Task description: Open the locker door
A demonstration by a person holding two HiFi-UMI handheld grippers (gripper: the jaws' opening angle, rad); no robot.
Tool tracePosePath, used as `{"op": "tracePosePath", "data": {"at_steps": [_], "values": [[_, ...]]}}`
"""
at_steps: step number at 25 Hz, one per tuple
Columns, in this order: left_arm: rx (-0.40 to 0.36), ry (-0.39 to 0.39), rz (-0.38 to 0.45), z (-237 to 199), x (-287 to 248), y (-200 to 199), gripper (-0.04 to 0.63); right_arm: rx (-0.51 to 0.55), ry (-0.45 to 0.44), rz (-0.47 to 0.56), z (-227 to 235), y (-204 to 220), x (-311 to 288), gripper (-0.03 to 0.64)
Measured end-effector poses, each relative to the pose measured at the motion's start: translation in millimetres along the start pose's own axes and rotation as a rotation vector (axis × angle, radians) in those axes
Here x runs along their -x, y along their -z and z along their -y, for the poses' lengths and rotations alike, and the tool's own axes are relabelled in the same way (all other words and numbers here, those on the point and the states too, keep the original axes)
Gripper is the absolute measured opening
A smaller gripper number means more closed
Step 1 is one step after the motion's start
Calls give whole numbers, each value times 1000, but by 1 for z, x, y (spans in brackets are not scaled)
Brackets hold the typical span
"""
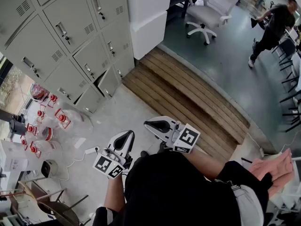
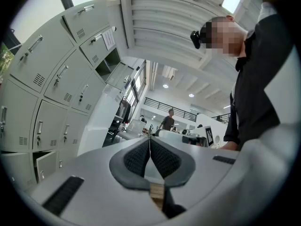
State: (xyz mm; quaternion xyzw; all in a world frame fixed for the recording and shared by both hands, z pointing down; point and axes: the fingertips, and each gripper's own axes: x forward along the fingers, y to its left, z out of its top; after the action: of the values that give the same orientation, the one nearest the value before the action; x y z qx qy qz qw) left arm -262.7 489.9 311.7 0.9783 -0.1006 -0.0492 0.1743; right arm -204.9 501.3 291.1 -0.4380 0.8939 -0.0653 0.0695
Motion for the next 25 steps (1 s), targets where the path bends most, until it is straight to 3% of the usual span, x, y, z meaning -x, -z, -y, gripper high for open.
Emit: {"op": "tracePosePath", "data": {"at_steps": [7, 17, 25], "values": [[14, 52, -5, -19, 18, 2, 17, 13, 49, 1, -6, 9, -20, 11], [20, 114, 13, -35, 12, -8, 17, 68, 182, -15, 19, 3, -11, 11], [114, 130, -6, -48, 6, 15, 17, 112, 271, -26, 50, -13, 0, 12]]}}
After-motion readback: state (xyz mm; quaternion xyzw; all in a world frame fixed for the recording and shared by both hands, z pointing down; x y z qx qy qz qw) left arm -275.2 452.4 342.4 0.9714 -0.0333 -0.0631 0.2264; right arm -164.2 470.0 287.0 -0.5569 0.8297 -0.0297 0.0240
